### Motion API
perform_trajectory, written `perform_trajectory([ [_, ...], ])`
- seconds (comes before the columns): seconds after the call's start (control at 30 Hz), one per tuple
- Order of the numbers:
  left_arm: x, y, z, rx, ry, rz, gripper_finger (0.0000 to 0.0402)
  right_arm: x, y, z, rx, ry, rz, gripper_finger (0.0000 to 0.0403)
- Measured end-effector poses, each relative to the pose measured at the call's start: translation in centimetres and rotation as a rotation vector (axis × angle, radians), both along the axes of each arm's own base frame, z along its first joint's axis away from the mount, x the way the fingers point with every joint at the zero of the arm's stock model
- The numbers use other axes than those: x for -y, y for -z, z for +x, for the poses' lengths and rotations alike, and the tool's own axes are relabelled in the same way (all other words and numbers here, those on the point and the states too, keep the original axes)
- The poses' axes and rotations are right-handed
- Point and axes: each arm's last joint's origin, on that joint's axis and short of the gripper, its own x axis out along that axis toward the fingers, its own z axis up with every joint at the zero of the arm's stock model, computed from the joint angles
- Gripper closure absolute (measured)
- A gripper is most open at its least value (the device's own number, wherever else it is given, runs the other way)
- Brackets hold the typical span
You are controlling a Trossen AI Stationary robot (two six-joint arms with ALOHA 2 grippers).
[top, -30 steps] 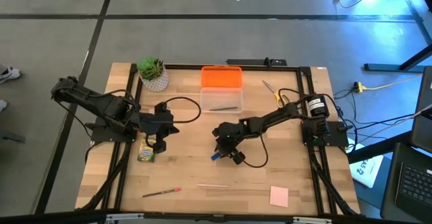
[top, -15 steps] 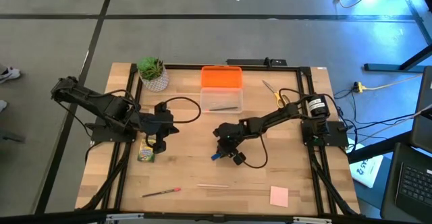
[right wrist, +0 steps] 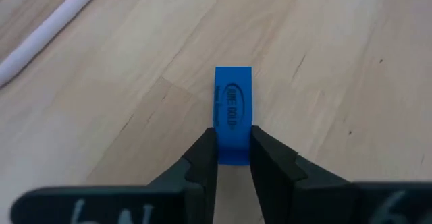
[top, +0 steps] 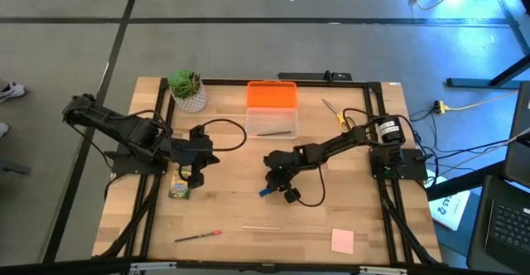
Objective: Pack school essentials
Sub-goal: Put the blue eraser into the orange supply box
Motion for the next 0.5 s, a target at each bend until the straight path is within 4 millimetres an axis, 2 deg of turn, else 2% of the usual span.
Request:
perform_trajectory([
  [0.5,0.0,0.0,0.0,0.0,0.0,0.0,0.0401,0.0,-0.21,0.04,-0.022,0.071,0.052,0.0323],
])
